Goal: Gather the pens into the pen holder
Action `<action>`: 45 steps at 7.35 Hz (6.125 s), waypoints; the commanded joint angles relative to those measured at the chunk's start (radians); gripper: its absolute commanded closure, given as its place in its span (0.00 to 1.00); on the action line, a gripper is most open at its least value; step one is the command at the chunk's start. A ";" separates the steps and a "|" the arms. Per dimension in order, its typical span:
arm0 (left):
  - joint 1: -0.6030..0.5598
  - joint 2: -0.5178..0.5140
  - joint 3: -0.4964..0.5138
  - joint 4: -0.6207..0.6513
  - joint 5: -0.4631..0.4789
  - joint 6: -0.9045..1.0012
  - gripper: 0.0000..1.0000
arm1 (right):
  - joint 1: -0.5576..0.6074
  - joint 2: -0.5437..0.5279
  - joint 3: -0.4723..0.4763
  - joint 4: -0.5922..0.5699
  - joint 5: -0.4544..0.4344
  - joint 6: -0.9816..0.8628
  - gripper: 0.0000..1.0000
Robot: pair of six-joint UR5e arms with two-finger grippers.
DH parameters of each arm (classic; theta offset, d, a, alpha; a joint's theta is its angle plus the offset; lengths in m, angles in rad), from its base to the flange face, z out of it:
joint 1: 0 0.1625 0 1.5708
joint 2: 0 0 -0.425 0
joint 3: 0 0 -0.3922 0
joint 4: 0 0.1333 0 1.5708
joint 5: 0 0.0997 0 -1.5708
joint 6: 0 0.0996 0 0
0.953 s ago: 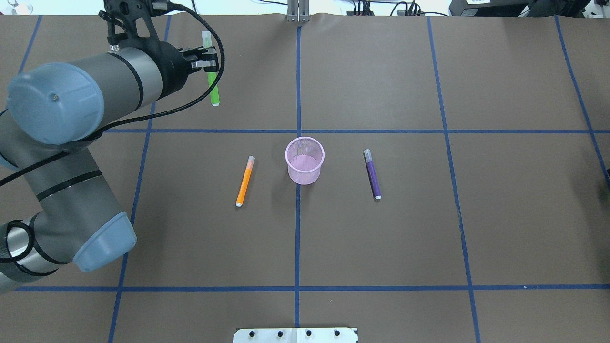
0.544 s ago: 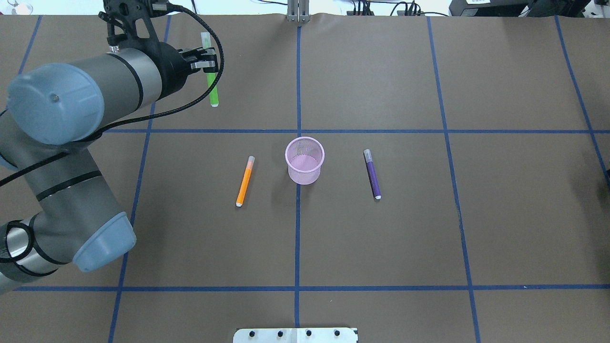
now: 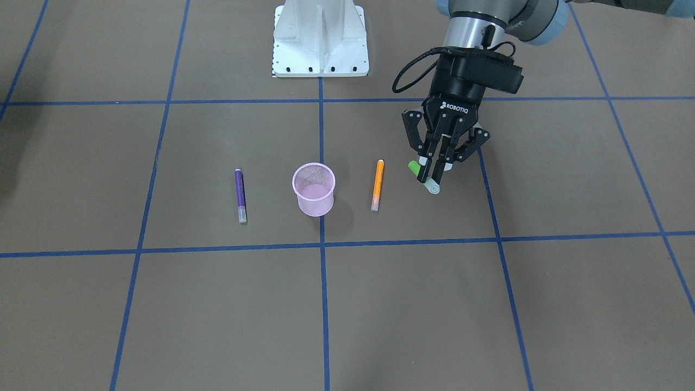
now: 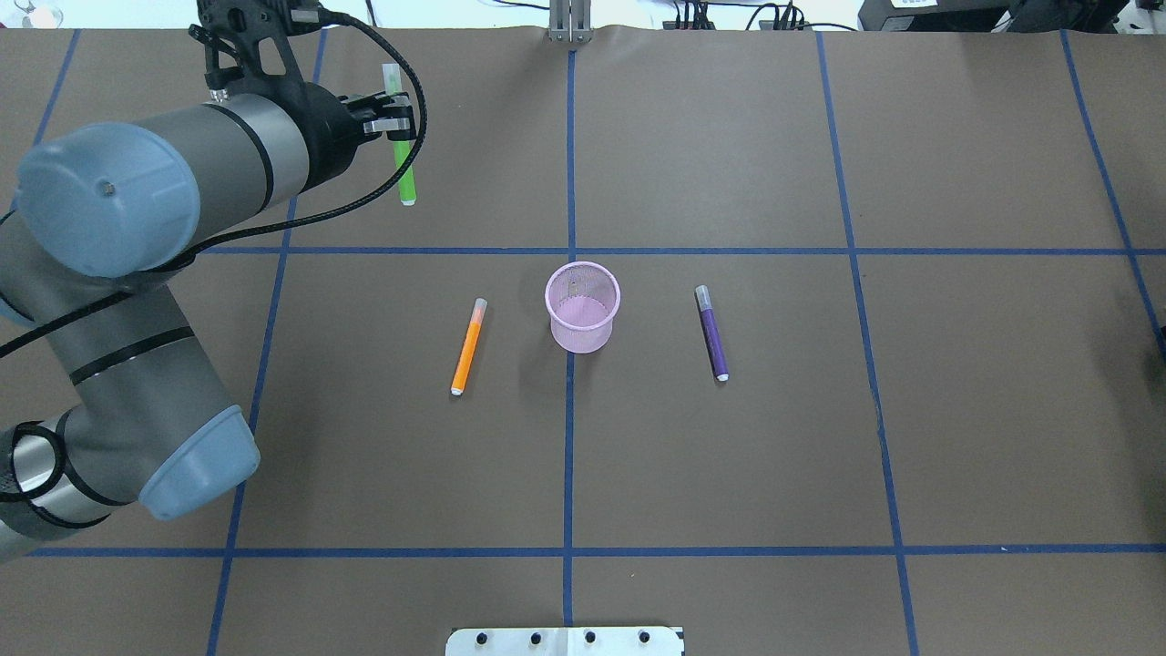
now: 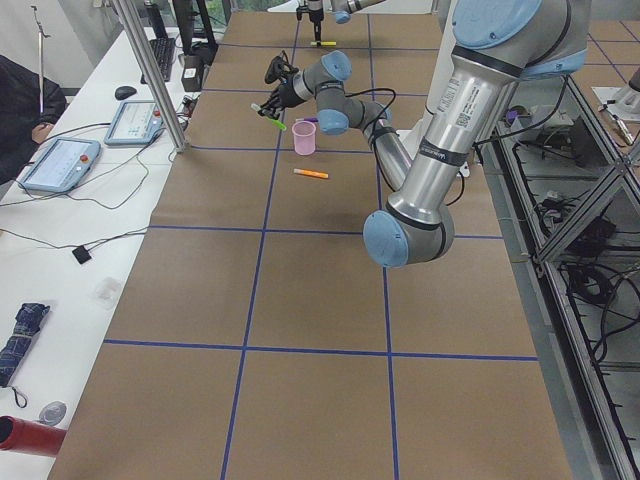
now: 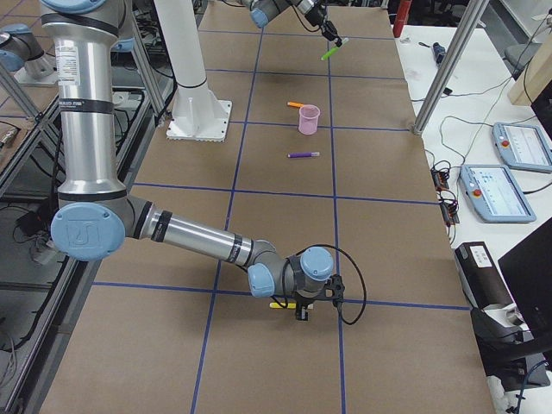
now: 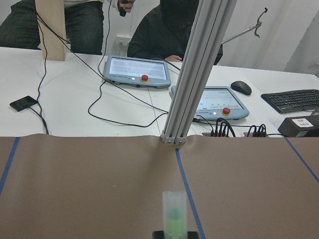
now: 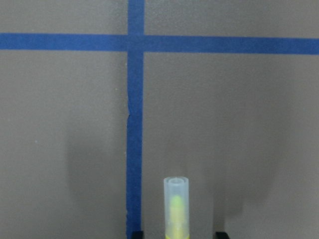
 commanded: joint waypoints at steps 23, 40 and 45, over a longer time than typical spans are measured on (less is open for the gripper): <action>0.085 -0.035 0.014 -0.061 0.081 0.009 1.00 | 0.006 0.066 0.231 0.119 0.006 0.070 1.00; 0.334 -0.182 0.470 -0.439 0.327 0.009 1.00 | -0.011 0.189 0.386 0.258 -0.024 0.336 1.00; 0.334 -0.222 0.459 -0.440 0.316 0.006 0.01 | -0.015 0.189 0.384 0.337 -0.026 0.334 1.00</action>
